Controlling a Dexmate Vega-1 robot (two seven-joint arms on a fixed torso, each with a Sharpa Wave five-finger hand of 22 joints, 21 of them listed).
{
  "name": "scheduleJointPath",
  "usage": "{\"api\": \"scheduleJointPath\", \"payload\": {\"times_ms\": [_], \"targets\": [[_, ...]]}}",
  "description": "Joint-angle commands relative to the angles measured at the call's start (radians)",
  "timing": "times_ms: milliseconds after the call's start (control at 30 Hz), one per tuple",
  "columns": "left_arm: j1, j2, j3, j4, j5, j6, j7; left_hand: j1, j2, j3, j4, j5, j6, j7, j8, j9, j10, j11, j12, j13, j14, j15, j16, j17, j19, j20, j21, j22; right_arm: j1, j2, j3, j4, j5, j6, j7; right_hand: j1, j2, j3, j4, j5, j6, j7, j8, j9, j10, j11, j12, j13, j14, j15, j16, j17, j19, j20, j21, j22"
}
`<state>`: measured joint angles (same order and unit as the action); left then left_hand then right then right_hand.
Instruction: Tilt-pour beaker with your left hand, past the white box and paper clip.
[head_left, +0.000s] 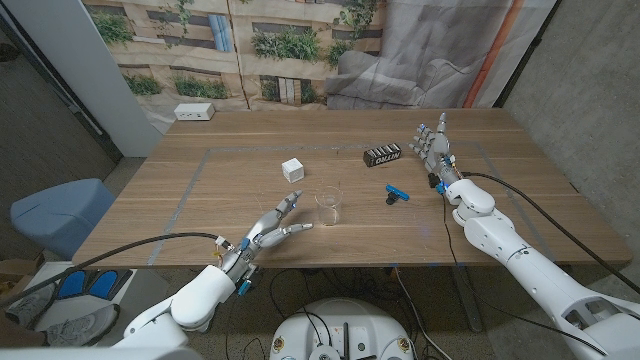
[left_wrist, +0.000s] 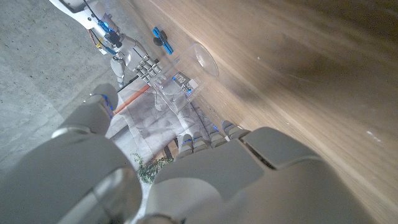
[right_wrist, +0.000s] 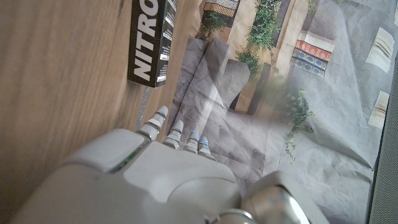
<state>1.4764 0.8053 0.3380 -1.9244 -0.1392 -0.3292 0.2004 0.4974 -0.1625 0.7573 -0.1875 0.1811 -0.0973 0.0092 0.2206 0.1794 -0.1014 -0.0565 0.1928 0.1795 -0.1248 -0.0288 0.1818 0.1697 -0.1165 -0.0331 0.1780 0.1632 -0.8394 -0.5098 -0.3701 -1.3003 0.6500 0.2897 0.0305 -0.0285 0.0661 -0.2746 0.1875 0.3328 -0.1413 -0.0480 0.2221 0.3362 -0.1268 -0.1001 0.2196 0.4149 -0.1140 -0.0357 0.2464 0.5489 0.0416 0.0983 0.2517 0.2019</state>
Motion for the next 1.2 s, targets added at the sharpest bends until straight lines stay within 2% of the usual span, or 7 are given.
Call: {"api": "scheduleJointPath", "payload": {"times_ms": [33,833,1200], "targets": [[-0.040,-0.069,0.046,0.045,0.035,-0.002,0.053,0.016,-0.001,-0.007,0.000,0.003,0.009,0.002,0.008,0.002,0.013,-0.001,0.010,0.005,0.010,0.001,0.008,0.003,0.007,-0.079,0.006,0.002,0.000,0.000,0.000,0.002,0.000,0.001,0.000,0.007,0.086,-0.006,0.001,0.006,-0.005,-0.001,0.005,0.002,-0.009,0.003,0.006,0.005,-0.005,-0.020,0.003,0.006,0.001,0.006,0.007,0.005],[-0.116,-0.154,0.116,0.110,0.095,-0.004,0.118,0.048,-0.001,-0.013,0.000,0.001,0.047,0.007,0.023,0.001,0.053,-0.009,0.015,0.005,0.057,-0.014,0.012,0.002,0.028,-0.056,0.009,0.002,0.000,0.000,0.000,0.001,0.000,0.001,0.000,0.007,0.086,-0.006,0.001,0.006,-0.005,-0.001,0.005,0.002,-0.009,0.003,0.006,0.005,-0.005,-0.020,0.003,0.006,0.001,0.006,0.007,0.005],[-0.140,-0.180,0.124,0.129,0.113,0.003,0.156,0.065,0.001,-0.014,-0.001,-0.001,0.057,0.011,0.026,0.001,0.067,-0.008,0.016,0.005,0.082,-0.016,0.015,0.001,0.032,-0.042,0.009,0.002,0.000,0.000,0.000,0.001,0.000,0.001,0.000,0.007,0.086,-0.006,0.001,0.006,-0.005,-0.001,0.005,0.002,-0.009,0.003,0.006,0.005,-0.005,-0.020,0.003,0.006,0.001,0.006,0.007,0.005]]}}
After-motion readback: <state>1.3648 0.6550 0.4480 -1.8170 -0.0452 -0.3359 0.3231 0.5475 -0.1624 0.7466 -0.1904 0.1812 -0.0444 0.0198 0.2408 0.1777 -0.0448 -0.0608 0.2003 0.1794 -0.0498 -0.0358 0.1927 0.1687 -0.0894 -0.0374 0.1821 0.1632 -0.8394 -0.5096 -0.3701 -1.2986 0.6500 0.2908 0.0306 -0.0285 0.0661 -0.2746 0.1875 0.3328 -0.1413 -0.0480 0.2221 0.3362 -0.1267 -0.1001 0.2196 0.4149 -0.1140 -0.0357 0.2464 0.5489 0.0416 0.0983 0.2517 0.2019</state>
